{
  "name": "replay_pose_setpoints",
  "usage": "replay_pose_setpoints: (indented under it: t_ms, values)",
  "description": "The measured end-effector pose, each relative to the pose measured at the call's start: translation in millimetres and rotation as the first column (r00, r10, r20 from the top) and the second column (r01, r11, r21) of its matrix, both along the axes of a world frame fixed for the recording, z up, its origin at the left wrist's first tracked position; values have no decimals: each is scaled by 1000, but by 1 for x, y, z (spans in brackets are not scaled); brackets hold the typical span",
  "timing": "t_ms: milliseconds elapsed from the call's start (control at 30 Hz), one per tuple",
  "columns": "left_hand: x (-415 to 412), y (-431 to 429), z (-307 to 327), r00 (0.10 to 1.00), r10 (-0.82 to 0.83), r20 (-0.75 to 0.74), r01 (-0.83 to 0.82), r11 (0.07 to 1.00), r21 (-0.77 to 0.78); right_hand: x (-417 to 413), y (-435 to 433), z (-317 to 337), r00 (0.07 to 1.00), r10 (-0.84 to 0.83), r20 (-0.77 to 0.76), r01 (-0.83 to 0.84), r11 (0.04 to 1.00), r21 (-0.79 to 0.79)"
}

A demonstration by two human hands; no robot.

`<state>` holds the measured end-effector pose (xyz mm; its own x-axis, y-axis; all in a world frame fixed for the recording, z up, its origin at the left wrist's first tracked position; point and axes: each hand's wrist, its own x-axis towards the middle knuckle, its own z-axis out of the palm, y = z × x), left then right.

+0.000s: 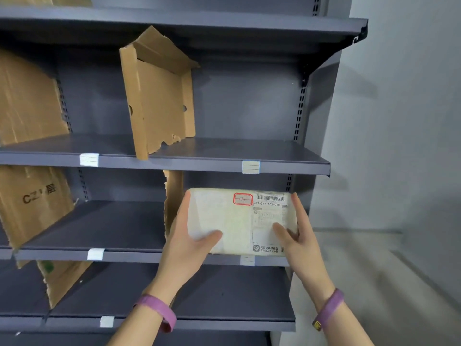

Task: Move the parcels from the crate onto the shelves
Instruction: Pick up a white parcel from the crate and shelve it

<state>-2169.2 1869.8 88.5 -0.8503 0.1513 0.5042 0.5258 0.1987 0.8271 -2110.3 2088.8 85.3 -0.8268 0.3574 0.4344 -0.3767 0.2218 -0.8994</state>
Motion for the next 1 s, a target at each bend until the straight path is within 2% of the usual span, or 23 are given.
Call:
replay_pose_setpoints:
  t_ms: [133, 267, 400, 600, 733, 833, 933, 1000]
  values:
    - [-28, 6, -2, 999, 50, -9, -50, 998, -27, -17, 1, 4, 998, -60, 2, 59, 998, 9]
    - [-54, 16, -6, 999, -53, 13, 53, 999, 0, -32, 6, 11, 995, -97, 7, 97, 994, 41]
    - [-61, 19, -5, 997, -71, 5, 71, 997, 16, -44, 12, 14, 993, -114, 1, 114, 992, 56]
    - [-46, 13, 9, 998, 59, -17, -60, 996, -63, -36, 12, 26, 1000, -19, 4, 19, 994, 108]
    - [-18, 1, 30, 999, 23, -38, -27, 992, -123, -11, 18, 46, 1000, 27, -15, -23, 981, 195]
    - [1, -9, 48, 995, 48, -90, -55, 995, -77, 6, 22, 66, 994, 82, -67, -62, 963, 264]
    - [10, -13, 81, 985, 98, -139, -93, 995, 44, 10, 25, 85, 982, 118, -144, -65, 942, 329]
    - [9, -10, 107, 974, 105, -199, -81, 989, 127, 5, 25, 102, 970, 98, -225, -29, 957, 288]
